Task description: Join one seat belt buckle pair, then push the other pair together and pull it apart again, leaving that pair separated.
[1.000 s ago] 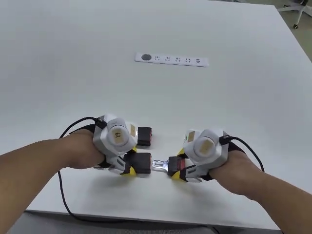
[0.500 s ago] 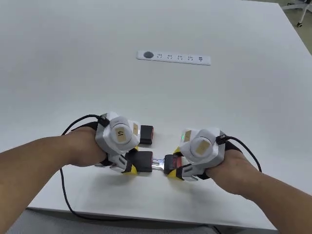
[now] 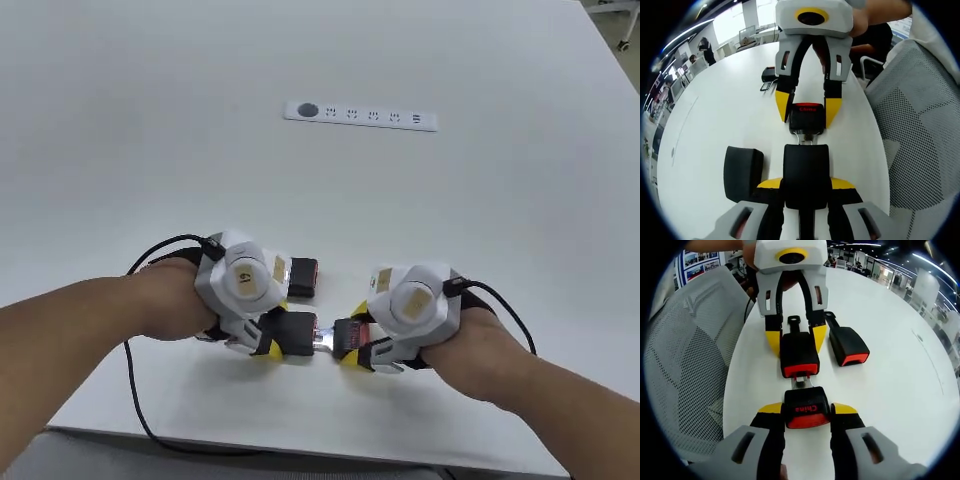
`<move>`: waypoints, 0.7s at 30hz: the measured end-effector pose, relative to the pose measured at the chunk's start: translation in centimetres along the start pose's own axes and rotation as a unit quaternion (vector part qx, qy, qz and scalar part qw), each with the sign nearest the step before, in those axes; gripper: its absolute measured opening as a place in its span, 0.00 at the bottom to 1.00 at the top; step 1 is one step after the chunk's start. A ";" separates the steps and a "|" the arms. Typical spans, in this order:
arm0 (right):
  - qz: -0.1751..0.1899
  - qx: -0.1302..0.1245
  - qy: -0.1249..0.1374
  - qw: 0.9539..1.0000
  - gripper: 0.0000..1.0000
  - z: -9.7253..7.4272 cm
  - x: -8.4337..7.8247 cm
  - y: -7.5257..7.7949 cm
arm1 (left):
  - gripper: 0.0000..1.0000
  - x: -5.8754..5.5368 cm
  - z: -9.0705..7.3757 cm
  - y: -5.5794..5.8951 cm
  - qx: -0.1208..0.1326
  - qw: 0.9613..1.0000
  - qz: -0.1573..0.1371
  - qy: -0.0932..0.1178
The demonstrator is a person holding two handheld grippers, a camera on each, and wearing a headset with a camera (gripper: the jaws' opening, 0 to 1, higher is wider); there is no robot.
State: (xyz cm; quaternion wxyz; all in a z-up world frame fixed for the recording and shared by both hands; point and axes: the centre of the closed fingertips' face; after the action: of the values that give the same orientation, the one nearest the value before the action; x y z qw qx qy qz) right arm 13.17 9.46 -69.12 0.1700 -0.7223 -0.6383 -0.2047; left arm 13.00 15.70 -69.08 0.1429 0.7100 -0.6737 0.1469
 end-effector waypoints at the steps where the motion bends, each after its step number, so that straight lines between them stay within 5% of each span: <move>1: 0.000 0.000 0.000 1.000 0.33 0.1 0.0 0.0 | 0.33 0.0 0.0 0.0 0.000 1.000 0.001 0.000; 8: -0.005 0.000 0.000 1.000 0.32 0.6 1.2 -0.5 | 0.33 0.2 -0.1 0.1 -0.001 1.000 0.006 0.002; 21: 0.011 -0.003 0.003 1.000 0.32 1.6 0.8 0.7 | 0.33 0.3 -0.1 0.2 -0.002 1.000 0.004 0.001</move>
State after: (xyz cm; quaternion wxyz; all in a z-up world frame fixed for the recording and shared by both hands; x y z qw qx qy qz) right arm 14.11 10.81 -70.06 0.1718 -0.7296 -0.6289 -0.2065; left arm 12.85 15.49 -68.83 0.1443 0.7070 -0.6764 0.1473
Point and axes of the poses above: the centre of the closed fingertips' face, and the gripper's own axes: z roughly forward along the fingers, y roughly to its right, x roughly out of its top, and after that the axes turned 6 degrees about -y, right-handed
